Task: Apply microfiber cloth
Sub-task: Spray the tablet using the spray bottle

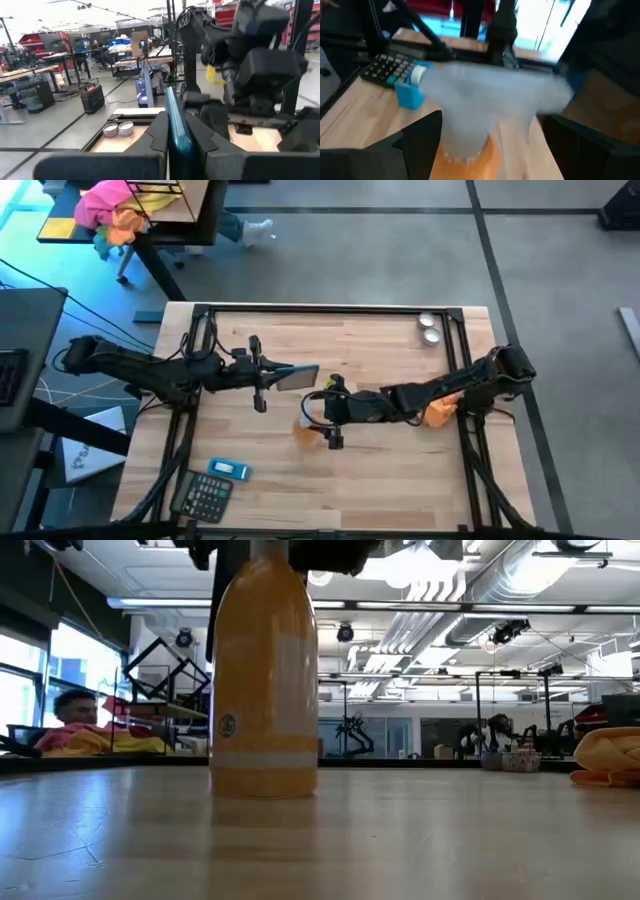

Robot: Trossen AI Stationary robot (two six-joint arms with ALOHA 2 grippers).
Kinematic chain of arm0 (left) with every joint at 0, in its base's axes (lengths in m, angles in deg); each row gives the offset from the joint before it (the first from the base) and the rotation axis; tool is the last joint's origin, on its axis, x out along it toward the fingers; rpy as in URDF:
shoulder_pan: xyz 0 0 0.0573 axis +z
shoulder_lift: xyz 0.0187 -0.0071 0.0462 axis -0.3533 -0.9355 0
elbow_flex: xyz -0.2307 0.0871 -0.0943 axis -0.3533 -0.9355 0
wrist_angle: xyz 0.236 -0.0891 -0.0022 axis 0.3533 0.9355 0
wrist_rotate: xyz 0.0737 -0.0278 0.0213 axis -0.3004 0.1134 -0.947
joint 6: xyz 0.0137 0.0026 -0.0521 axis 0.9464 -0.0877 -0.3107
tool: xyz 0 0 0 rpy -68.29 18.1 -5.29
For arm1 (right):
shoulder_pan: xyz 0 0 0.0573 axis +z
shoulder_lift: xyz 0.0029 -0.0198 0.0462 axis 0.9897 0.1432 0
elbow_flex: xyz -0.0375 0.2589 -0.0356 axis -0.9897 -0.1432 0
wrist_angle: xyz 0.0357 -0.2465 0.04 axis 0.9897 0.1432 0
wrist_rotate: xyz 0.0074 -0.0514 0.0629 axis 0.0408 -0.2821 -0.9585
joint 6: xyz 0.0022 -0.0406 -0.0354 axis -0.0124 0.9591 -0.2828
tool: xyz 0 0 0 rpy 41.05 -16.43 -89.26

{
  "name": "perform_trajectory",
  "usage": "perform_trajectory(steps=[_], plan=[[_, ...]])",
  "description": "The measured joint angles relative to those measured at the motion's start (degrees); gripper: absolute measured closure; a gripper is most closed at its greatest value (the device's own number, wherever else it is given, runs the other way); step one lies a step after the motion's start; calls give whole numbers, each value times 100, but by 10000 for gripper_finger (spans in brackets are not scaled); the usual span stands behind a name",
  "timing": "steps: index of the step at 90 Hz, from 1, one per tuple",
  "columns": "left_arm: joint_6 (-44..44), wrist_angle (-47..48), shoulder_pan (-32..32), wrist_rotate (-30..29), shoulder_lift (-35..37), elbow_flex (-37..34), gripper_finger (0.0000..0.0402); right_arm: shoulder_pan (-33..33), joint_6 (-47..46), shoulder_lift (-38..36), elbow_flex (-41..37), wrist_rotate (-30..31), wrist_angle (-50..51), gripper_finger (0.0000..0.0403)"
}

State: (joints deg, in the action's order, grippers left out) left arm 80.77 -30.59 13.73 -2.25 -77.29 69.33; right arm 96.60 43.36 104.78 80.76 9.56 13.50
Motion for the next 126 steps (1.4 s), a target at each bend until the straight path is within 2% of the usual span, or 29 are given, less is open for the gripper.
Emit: perform_trajectory(steps=[18, 37, 56, 61, 67, 77, 87, 103, 117, 126], plan=[[15, -4, -2, 7, 0, -2, 389, -181, -423, 100, 0, -524, -129, 94], [15, -52, 11, 1, 0, -1, 388, -177, -97, 359, -2, -549, -421, 94], [158, -117, 13, -191, 17, -1, 388, -179, -202, 361, -2, -615, -417, 107], [267, -344, 15, -118, 17, -2, 388, -179, -250, 361, -2, -699, -408, 114], [413, -705, 20, 254, 24, -2, 388, -171, -269, 361, -2, -769, -410, 125], [68, -722, 82, 636, 35, 7, 388, -155, -203, 361, -2, -786, -444, 146], [-200, -651, 217, 663, -33, -2, 388, -124, -180, 361, -4, -714, -449, 179], [-562, -655, 433, 584, -150, -2, 389, -52, 61, 361, -4, -322, -392, 262], [-366, -935, 590, 526, -181, -2, 390, -74, -106, 361, -4, -330, -322, 265], [-308, -1252, 756, 715, -197, -2, 390, -100, -301, 361, -4, -458, -318, 264]])
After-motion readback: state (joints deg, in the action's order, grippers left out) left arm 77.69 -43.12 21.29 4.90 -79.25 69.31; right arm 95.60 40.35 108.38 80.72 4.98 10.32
